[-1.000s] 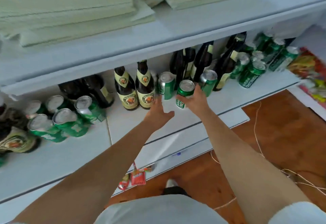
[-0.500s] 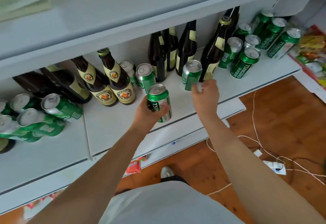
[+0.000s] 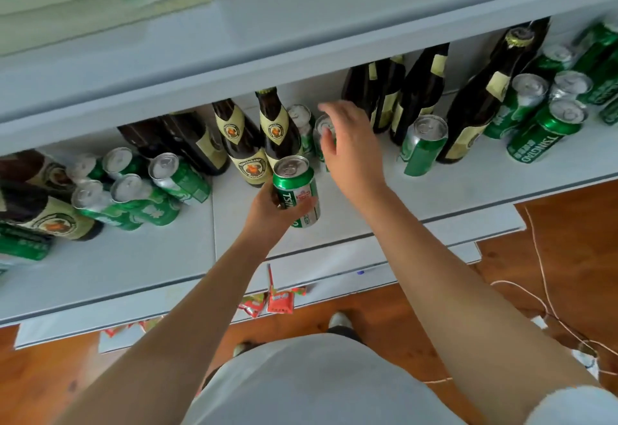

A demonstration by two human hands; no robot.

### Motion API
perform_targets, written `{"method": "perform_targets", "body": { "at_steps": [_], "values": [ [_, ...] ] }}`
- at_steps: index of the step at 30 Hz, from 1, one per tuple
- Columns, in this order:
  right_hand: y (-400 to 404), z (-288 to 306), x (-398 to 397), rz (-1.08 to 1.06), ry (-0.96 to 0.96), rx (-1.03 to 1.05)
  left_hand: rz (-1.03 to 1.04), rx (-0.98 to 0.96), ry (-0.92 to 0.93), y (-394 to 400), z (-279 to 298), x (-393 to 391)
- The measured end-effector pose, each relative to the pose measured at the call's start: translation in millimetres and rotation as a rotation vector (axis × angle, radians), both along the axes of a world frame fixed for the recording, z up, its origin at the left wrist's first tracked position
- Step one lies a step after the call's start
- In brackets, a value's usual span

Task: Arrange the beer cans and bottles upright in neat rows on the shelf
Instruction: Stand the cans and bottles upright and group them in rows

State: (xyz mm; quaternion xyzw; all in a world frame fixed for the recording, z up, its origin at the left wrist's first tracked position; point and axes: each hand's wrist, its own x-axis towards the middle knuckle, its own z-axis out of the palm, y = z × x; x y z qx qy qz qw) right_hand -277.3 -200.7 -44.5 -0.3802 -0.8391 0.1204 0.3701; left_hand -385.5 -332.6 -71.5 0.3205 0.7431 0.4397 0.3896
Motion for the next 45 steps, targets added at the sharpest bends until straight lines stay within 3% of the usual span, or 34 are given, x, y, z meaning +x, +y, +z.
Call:
{"method": "perform_targets", "body": {
  "at_steps": [3, 5, 9, 16, 22, 29, 34, 37, 41, 45],
  "values": [
    [30, 13, -26, 0.208, -0.464, -0.113, 0.01, -0.003, 0.015, -5, 1, -5],
    [47, 9, -35, 0.329, -0.728, -0.078, 0.019, 0.004, 0.022, -8, -1, -7],
    [57, -10, -42, 0.306, -0.84, 0.061, 0.032, 0.016, 0.03, -14, -4, -7],
    [36, -23, -18, 0.135, -0.768, 0.14, 0.069, 0.034, -0.002, -19, -6, -3],
    [25, -25, 23, 0.176, -0.646, 0.176, 0.062, 0.061, -0.008, -17, -1, -1],
    [26, -16, 30, 0.219, -0.682, 0.236, 0.066, 0.097, 0.031, -6, 2, 9],
    [9, -10, 55, 0.128, -0.464, 0.224, 0.015, 0.188, 0.091, -1, 20, 23],
    [6, 4, 88, -0.028, -0.222, 0.228, -0.081, 0.264, 0.136, 3, 39, 37],
    [7, 24, 152, -0.442, 0.056, 0.177, -0.353, 0.304, 0.204, 27, 63, 66],
    [40, 10, 220, -0.698, 0.144, -0.12, -0.451, 0.328, 0.154, 66, 72, 112]
  ]
}}
